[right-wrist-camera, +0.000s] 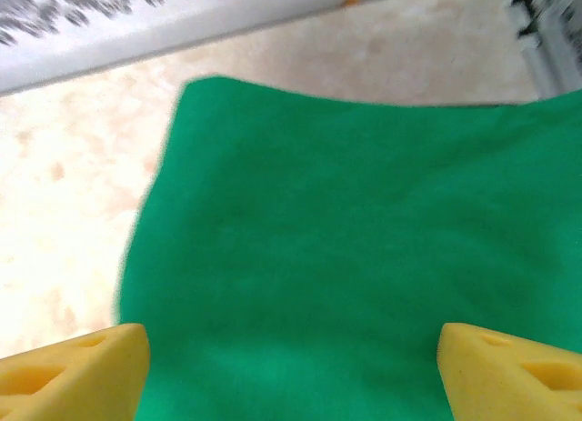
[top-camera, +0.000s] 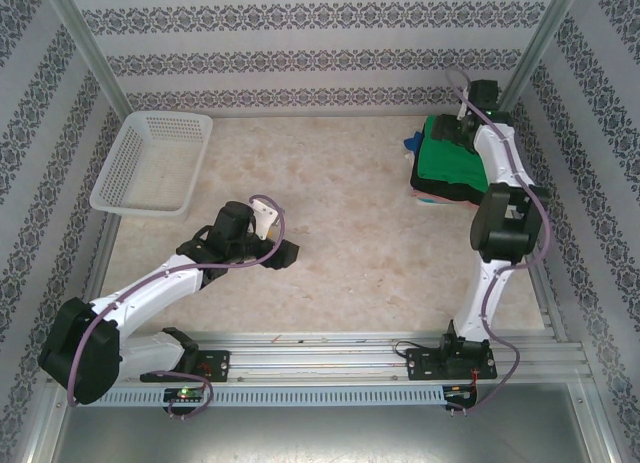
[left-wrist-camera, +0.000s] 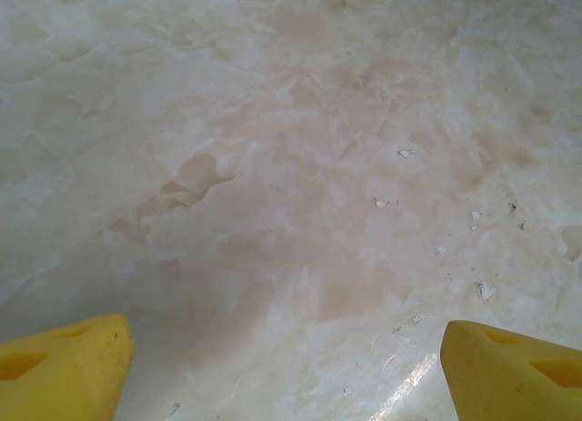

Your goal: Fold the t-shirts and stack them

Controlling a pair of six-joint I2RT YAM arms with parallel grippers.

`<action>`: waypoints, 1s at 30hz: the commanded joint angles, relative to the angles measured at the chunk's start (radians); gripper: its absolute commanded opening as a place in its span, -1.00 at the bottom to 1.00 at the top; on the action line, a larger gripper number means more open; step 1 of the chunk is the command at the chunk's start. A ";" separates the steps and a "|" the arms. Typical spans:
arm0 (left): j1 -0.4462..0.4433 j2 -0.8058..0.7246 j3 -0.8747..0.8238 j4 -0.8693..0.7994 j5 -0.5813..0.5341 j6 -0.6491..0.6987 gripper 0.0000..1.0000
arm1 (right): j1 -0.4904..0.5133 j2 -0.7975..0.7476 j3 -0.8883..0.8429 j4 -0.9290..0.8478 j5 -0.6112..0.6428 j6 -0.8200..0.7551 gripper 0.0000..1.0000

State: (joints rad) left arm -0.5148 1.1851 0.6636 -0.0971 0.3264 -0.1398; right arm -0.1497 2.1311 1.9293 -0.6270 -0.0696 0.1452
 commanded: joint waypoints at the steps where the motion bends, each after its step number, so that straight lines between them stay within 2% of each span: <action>1: 0.016 0.013 -0.023 0.071 0.028 -0.003 0.77 | 0.011 0.055 0.024 -0.125 0.009 0.036 0.69; 6: 0.020 0.036 -0.017 0.069 0.034 0.012 0.77 | 0.015 -0.002 -0.116 -0.088 0.027 -0.024 0.96; 14: 0.028 0.045 0.001 0.058 0.033 0.022 0.78 | 0.016 -0.099 0.008 -0.163 0.086 -0.082 0.96; 17: 0.030 0.039 -0.003 0.075 0.024 0.007 0.85 | 0.017 -0.138 -0.019 -0.149 0.111 -0.072 0.96; 18: 0.029 0.034 -0.002 0.077 0.021 0.002 0.98 | 0.019 -0.158 -0.062 -0.126 0.116 -0.064 0.96; 22: 0.034 0.004 0.006 0.071 -0.030 -0.015 1.00 | 0.027 -0.309 -0.315 0.040 0.116 -0.022 0.96; 25: 0.042 -0.036 0.024 0.025 -0.117 -0.022 1.00 | 0.037 -0.472 -0.538 0.203 0.098 0.000 0.96; 30: 0.062 -0.177 0.029 -0.087 -0.462 -0.082 1.00 | 0.094 -0.784 -0.900 0.438 0.107 0.022 0.96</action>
State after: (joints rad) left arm -0.4755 1.0901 0.6655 -0.1024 0.1104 -0.1722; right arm -0.0902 1.4853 1.1660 -0.3889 0.0235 0.1352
